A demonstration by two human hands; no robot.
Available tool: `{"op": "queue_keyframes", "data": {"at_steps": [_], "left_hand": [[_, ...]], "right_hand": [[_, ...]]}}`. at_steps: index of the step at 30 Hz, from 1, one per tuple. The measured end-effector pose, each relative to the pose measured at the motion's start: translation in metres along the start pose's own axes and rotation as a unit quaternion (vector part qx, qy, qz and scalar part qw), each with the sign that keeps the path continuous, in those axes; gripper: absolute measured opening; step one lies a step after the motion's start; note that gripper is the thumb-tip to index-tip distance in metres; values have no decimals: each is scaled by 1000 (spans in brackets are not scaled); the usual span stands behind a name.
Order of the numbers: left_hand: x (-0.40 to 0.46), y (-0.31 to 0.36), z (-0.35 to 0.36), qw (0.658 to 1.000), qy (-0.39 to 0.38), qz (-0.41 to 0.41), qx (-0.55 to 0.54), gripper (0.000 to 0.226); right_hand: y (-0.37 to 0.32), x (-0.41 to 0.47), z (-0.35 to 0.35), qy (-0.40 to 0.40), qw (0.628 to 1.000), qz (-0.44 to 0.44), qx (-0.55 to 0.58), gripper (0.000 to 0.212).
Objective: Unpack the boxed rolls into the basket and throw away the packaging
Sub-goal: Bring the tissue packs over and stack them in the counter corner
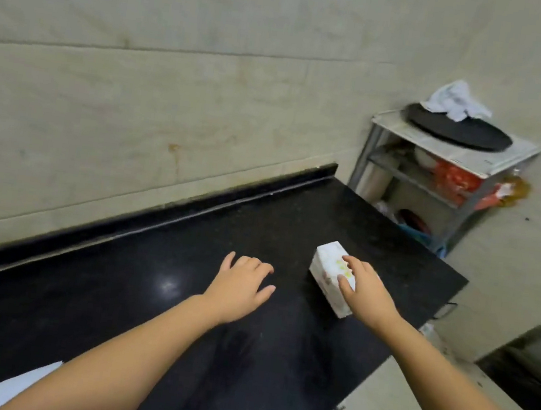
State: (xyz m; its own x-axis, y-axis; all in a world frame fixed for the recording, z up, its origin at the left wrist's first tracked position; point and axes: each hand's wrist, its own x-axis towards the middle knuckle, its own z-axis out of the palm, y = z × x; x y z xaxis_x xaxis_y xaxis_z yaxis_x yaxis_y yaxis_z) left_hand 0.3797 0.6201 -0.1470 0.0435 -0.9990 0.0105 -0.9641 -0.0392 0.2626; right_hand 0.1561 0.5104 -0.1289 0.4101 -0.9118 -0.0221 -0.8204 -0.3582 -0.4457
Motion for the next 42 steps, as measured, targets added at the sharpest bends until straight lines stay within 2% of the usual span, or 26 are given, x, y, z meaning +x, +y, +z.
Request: {"op": "queue_keyframes", "data": {"at_steps": [5, 9, 12, 16, 19, 22, 25, 27, 29, 32, 34, 37, 42], "left_hand": [[85, 69, 31, 996, -39, 55, 63, 46], [132, 101, 52, 977, -70, 128, 155, 65], [154, 111, 67, 948, -127, 171, 238, 83], [167, 110, 77, 929, -133, 207, 275, 79], [164, 101, 75, 933, -85, 234, 260, 67], [143, 85, 72, 955, -10, 206, 212, 58], [109, 65, 62, 991, 66, 105, 47, 56], [81, 50, 46, 990, 106, 2, -92, 58], [49, 33, 30, 974, 118, -72, -180, 65], [-10, 7, 4, 952, 166, -141, -216, 71], [-56, -12, -13, 925, 215, -197, -245, 72], [-137, -40, -39, 858, 282, -279, -326, 68], [-301, -85, -73, 712, 393, -390, -432, 58]], "right_hand": [[95, 25, -11, 0, 997, 76, 17, 45], [134, 39, 20, -49, 993, 108, 18, 46], [145, 45, 48, -65, 992, 101, -30, 46], [157, 37, 76, -22, 990, 54, -127, 42], [162, 32, 84, 9, 989, 35, -142, 42], [161, 33, 83, -4, 987, 38, -156, 44], [150, 38, 76, -35, 986, 70, -148, 45], [135, 43, 69, -62, 984, 90, -144, 44], [113, 48, 62, -88, 980, 91, -152, 43], [61, 47, 58, -104, 981, 52, -158, 42], [13, 38, 63, -102, 982, 10, -159, 42], [-70, 12, 76, -100, 981, -70, -148, 44], [-222, -71, 119, -94, 965, -225, -99, 44]]}}
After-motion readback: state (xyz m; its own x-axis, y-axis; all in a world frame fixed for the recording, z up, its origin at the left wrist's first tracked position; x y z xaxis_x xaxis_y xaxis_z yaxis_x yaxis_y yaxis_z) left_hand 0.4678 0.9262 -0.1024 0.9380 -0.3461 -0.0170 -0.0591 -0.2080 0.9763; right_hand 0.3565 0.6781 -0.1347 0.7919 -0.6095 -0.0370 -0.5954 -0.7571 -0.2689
